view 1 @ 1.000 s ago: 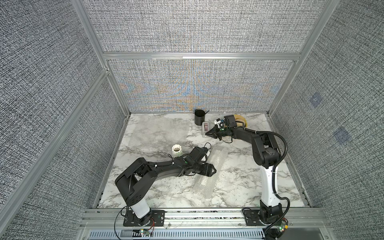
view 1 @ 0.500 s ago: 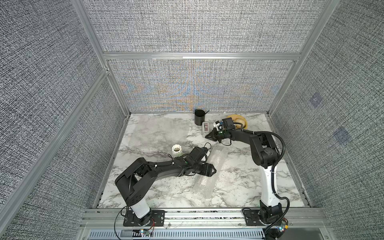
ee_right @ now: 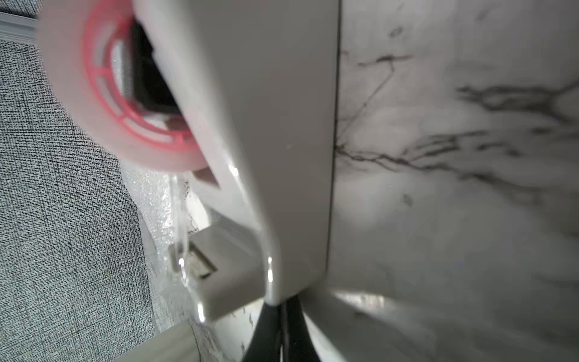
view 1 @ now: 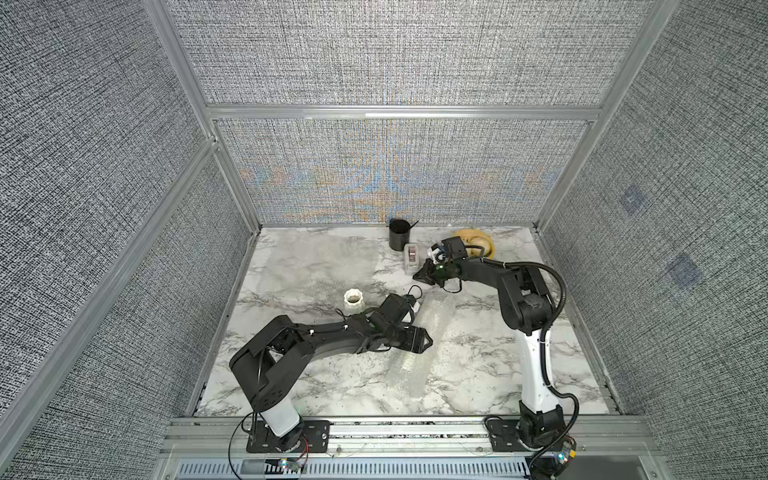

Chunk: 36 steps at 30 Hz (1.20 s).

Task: Wrap vases in bubble wrap
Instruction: Tear off the tape using the Tape Cutter, then stick the tape on the bubble wrap.

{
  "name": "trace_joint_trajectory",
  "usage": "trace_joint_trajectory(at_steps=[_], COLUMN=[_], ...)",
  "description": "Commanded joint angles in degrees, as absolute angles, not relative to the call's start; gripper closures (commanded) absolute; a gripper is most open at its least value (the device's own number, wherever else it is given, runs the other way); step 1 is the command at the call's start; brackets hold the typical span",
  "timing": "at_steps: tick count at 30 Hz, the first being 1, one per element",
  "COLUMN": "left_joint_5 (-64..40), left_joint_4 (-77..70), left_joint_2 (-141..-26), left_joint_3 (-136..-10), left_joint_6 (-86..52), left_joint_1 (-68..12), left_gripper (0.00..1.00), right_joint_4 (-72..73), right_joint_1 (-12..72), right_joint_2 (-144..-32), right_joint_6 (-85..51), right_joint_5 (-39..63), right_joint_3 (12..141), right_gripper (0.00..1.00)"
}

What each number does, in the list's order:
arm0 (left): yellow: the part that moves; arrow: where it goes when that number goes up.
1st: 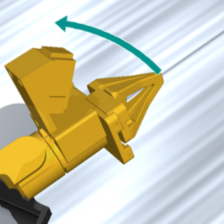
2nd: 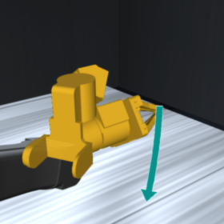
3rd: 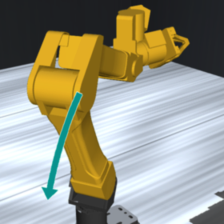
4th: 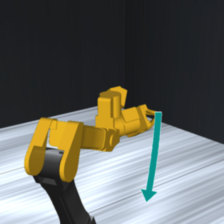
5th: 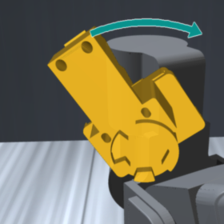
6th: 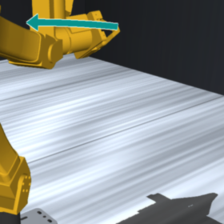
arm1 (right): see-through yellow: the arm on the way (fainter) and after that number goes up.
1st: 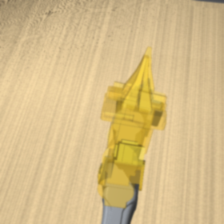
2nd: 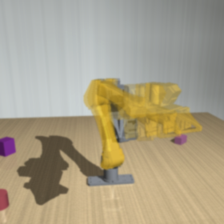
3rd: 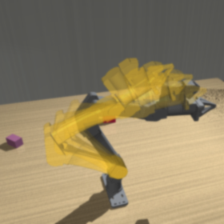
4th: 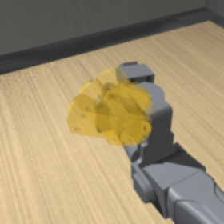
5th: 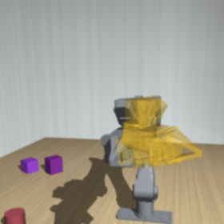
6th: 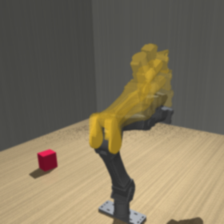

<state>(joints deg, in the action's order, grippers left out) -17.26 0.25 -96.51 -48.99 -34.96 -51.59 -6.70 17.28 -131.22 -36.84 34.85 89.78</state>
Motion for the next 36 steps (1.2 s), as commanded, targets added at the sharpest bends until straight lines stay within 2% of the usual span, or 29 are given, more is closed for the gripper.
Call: trace_joint_trajectory(at_steps=[1,10,16,23,28,36], left_joint_5=[-11.0,-11.8,-13.0,-13.8,-14.9,-15.6], left_joint_4=[14.3,13.6,12.5,11.8,10.8,10.3], left_joint_2=[-97.3,-97.8,-97.9,-97.5,-97.2,-96.8], left_joint_3=[-48.0,-48.6,-48.3,-48.1,-47.4,-46.6], left_joint_6=[-34.2,-32.9,-31.6,-29.6,-28.6,-26.6], left_joint_1=[-51.5,-51.4,-51.5,-51.5,-51.5,-51.4], left_gripper=[0.4,0.4,0.4,0.41,0.42,0.44], right_joint_4=[-9.0,-7.8,-9.6,-17.4,-22.0,-25.6], right_joint_1=[17.2,16.9,16.5,16.6,18.0,22.7], right_joint_2=[-129.4,-116.3,-104.7,-89.7,-82.9,-80.1], right_joint_6=[-35.5,-34.0,-31.5,-25.9,-24.6,-20.0], right_joint_5=[33.4,38.8,46.1,49.7,49.8,42.9], right_joint_3=[88.8,83.0,73.4,60.6,53.5,50.6], right_gripper=[1.0,1.0,1.0,1.0,1.0,1.0])
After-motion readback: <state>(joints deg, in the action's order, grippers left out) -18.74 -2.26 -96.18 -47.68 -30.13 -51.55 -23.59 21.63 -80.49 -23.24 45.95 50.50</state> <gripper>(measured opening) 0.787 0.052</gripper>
